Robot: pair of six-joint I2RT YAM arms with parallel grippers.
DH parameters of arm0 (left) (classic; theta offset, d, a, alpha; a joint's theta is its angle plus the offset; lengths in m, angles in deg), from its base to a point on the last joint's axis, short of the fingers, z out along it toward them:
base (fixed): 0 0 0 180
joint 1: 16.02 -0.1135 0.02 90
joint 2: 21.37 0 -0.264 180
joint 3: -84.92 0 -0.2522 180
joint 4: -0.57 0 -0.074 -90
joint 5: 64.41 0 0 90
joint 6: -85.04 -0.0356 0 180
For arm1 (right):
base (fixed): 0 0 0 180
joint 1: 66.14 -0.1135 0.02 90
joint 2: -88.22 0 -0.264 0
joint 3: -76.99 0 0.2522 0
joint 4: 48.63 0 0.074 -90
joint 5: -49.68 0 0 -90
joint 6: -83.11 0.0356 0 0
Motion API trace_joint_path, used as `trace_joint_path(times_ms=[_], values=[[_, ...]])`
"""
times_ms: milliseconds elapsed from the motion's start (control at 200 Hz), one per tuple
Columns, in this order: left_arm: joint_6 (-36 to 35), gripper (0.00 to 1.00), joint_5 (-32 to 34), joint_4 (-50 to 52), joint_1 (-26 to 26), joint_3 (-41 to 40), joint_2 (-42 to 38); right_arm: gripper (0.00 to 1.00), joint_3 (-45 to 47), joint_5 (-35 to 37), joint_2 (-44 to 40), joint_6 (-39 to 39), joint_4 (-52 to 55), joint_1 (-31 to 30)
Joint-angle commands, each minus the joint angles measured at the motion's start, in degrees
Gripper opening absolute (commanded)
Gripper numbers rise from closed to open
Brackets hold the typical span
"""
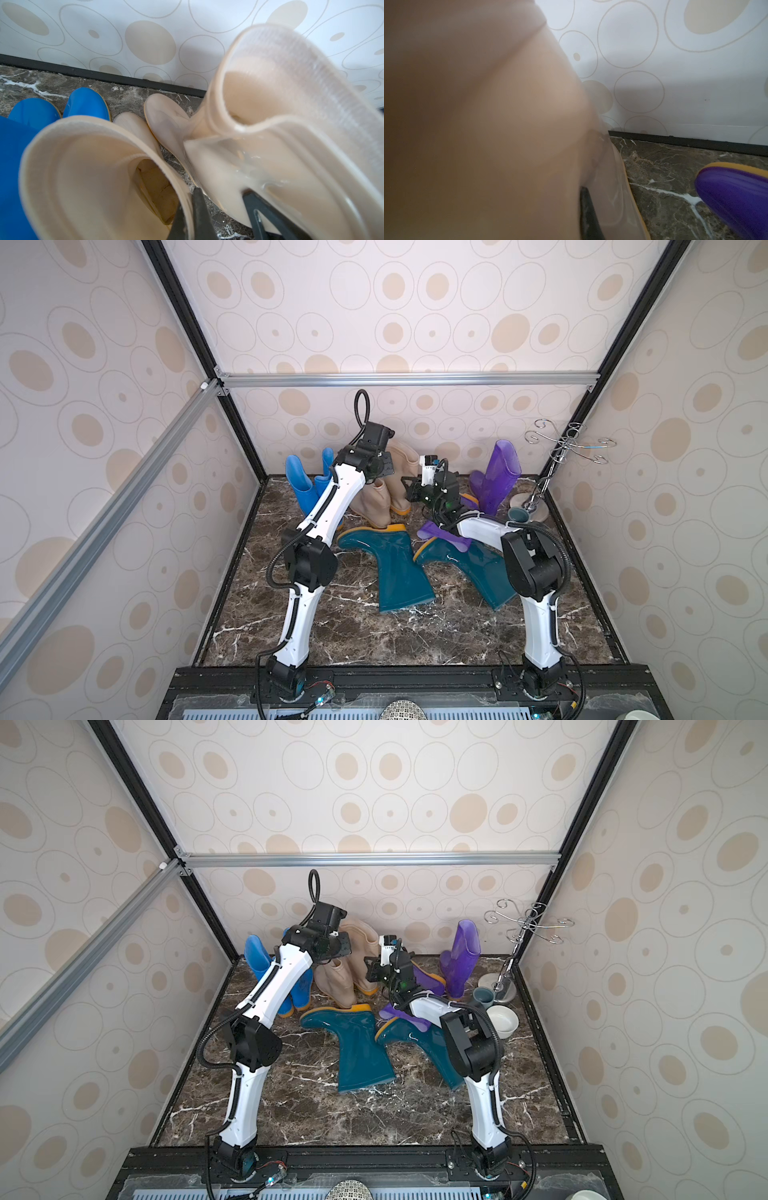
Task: Match and arrange rain boots in pairs
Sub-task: Pair a pair of rain boots at the center of the board, then adjust a pair of rain boots at the center of the board.
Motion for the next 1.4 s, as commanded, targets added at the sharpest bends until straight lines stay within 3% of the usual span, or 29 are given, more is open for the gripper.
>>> trace_joint_path(times_ms=[0,120,280,380,470,540,705,885,1095,1135,1280,1396], values=[[-2.01,0.0,-0.09,-1.33,-0.16,3.28,0.02,0.0,0.82,0.16,-0.89,0.87,-6.66,-2.24],[-2.23,0.0,-1.04,-1.05,-0.22,3.1,0.1,0.0,0.83,1.77,-1.65,-1.39,-5.25,-3.32],[-2.18,0.05,-2.97,-1.4,-0.19,3.1,0.13,0.01,-0.26,2.93,-1.58,1.43,-2.1,-3.5],[-2.21,0.17,-4.29,-1.45,-0.15,3.16,0.06,0.2,0.34,2.05,-2.35,1.26,-1.37,-4.18],[-2.46,0.4,-5.22,-1.4,-0.19,3.27,-0.52,0.51,1.2,0.52,-3.42,1.61,-1.69,-4.21],[-3.03,0.55,-4.83,-1.45,-0.08,3.27,-1.72,0.7,1.37,0.67,-5.16,0.37,0.2,-4.21],[-4.58,0.68,-3.39,-2.17,0.04,3.36,-5.56,0.82,-0.99,-0.42,-10.27,-2.93,11.19,-3.05],[-5.11,0.82,-1.25,-2.39,-0.04,3.36,-8.23,0.89,-3.93,-4.42,-14.08,-8.94,21.95,-2.11],[-2.87,0.89,-3.18,-3.77,0.1,4.07,-5.81,0.88,-4.6,-11.6,-15.89,-11.8,24.4,-0.82],[-2.34,0.99,-3.67,-3.91,0.09,4.9,-4.87,0.87,-4.62,-12.12,-16.28,-12.14,24.98,-0.69],[-1.09,1.0,-3.97,-2.37,0.15,7.25,-1.87,0.85,-3.71,-13.61,-17.87,-13.17,26.68,0.05],[-0.2,1.0,-3.26,-1.65,0.2,6.96,-0.95,0.85,-4.06,-9.88,-18.82,-13.94,30.6,0.83]])
